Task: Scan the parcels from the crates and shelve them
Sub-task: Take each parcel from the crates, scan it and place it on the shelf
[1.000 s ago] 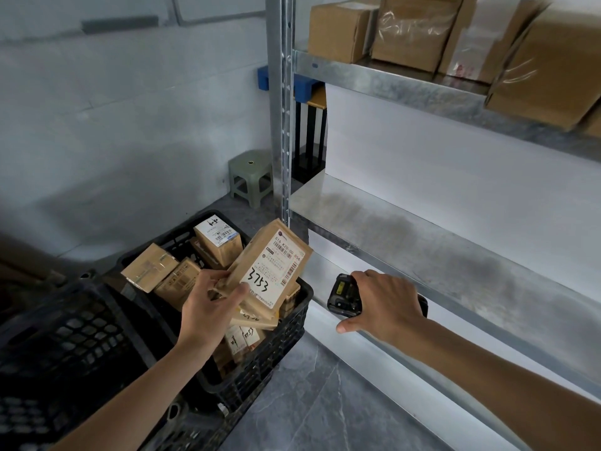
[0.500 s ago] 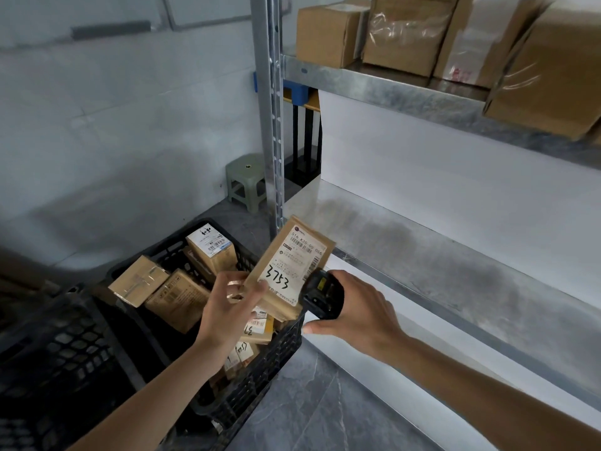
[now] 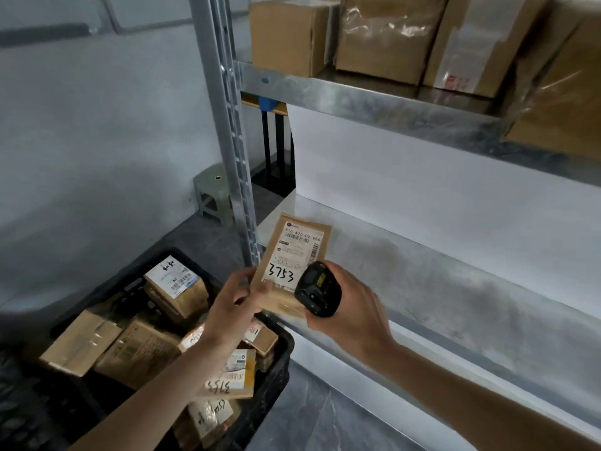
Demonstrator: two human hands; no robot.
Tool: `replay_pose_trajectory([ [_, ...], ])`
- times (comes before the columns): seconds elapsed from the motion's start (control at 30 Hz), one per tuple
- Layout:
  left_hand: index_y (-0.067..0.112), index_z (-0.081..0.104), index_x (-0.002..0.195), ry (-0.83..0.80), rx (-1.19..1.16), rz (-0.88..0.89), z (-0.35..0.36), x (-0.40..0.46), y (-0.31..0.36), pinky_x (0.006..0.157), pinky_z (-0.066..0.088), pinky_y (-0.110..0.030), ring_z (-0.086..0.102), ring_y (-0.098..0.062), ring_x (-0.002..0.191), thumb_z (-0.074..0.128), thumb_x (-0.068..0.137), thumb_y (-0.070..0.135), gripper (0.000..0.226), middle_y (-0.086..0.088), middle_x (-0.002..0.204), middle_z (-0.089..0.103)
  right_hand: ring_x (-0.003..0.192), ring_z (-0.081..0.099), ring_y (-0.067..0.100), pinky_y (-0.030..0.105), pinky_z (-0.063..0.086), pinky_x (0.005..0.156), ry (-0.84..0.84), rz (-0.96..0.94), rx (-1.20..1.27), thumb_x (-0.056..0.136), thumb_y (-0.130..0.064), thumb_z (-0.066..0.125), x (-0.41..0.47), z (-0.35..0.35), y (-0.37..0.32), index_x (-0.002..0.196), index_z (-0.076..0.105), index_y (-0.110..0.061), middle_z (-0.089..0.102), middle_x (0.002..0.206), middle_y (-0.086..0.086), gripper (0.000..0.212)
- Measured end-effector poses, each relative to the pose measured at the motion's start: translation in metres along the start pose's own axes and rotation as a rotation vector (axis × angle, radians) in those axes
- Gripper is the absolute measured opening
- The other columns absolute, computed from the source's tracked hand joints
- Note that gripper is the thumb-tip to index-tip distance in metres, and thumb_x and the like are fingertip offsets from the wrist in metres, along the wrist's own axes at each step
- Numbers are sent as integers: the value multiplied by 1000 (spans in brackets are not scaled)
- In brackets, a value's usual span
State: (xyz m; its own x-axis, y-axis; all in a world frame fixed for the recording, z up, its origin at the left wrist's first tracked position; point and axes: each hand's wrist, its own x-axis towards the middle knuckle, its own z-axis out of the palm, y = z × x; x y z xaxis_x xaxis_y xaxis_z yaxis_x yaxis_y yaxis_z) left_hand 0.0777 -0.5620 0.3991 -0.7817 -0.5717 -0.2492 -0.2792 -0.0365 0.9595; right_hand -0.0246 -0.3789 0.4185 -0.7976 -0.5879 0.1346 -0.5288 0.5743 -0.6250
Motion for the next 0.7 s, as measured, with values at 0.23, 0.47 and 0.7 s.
replay_pose_trajectory([
  [0.23,46,60,119,-148,90,-42,-12,83,-4,85,53,-31,66,-2,99,70,76,64,47,17,100,73,97,62,1,28,59,86,-29,167,29,61,-58,68,58,25,-5,133,52,-42,69,118,-22,76],
  [0.47,43,64,116,-221,123,1,-21,142,-5,86,51,-24,67,-3,101,62,94,48,23,17,104,73,100,62,9,28,55,83,-18,251,-9,65,-50,80,108,47,-2,135,52,-39,66,123,-16,76],
  [0.7,47,59,118,-284,139,100,-8,162,7,77,51,-7,64,10,99,60,99,32,24,29,107,70,100,62,12,32,57,82,26,294,-79,66,-48,84,138,49,9,137,49,-39,67,123,-14,79],
])
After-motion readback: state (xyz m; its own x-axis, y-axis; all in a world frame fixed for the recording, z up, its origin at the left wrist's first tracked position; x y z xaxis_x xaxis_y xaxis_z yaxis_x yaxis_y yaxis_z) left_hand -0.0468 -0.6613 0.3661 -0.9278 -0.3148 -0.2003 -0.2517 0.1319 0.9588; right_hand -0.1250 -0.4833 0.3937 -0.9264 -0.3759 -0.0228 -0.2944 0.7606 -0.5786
